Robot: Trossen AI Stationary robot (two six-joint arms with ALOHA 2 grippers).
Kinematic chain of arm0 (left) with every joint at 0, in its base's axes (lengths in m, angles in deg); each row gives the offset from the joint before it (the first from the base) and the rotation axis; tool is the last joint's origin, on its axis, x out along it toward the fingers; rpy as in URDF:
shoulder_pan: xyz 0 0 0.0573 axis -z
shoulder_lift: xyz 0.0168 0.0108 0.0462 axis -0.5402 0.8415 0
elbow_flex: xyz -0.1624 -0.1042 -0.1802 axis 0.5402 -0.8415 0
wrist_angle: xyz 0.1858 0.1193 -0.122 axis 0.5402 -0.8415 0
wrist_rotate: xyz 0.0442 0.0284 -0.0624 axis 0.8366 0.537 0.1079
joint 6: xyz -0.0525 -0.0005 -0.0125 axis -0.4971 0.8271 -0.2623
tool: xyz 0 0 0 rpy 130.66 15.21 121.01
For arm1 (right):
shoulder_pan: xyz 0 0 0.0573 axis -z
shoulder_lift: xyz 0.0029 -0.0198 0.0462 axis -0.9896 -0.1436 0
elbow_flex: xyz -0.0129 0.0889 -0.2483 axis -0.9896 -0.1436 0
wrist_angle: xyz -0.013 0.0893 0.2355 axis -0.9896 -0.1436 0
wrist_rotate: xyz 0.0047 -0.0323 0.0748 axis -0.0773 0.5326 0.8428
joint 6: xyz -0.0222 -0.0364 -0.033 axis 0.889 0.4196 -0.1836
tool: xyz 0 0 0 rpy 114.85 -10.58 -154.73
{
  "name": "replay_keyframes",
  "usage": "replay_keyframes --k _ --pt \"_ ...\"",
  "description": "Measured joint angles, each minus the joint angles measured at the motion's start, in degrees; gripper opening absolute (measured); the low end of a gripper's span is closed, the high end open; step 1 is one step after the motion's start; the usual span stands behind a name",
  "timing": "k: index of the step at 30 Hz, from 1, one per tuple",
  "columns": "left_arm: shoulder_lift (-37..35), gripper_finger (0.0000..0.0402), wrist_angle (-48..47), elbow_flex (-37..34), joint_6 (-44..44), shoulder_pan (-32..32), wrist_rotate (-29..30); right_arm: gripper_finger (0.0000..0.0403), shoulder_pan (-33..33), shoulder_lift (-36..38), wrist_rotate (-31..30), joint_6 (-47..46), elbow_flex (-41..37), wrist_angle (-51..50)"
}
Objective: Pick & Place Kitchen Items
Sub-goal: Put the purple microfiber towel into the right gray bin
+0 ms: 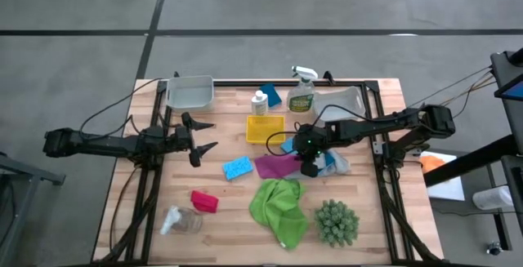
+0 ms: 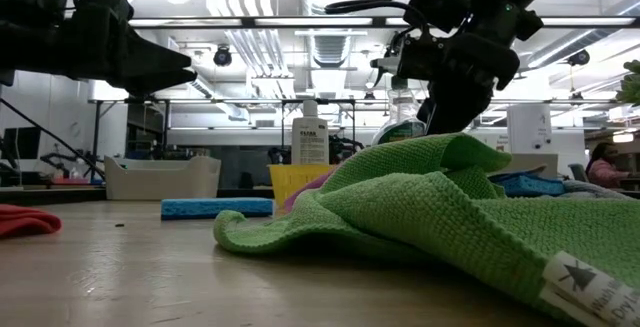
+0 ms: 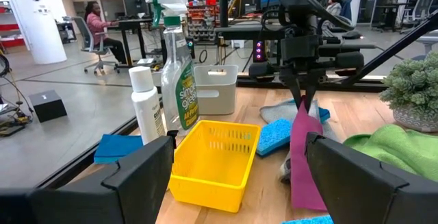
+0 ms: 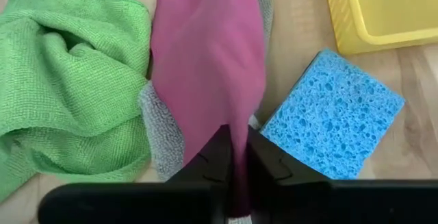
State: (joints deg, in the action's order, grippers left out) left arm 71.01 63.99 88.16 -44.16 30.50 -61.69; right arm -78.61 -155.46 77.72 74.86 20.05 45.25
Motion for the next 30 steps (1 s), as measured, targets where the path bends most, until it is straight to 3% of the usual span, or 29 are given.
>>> replay_keyframes --k 22,30 --pt "-0.02 0.0331 0.07 0.00 -0.03 -0.02 -0.07 0.0018 -0.34 4.08 1.97 4.18 3.89 1.57" --pt "-0.02 0.0331 0.98 0.00 0.10 -0.02 -0.07 0.0018 -1.27 7.94 1.98 9.82 2.87 13.21"
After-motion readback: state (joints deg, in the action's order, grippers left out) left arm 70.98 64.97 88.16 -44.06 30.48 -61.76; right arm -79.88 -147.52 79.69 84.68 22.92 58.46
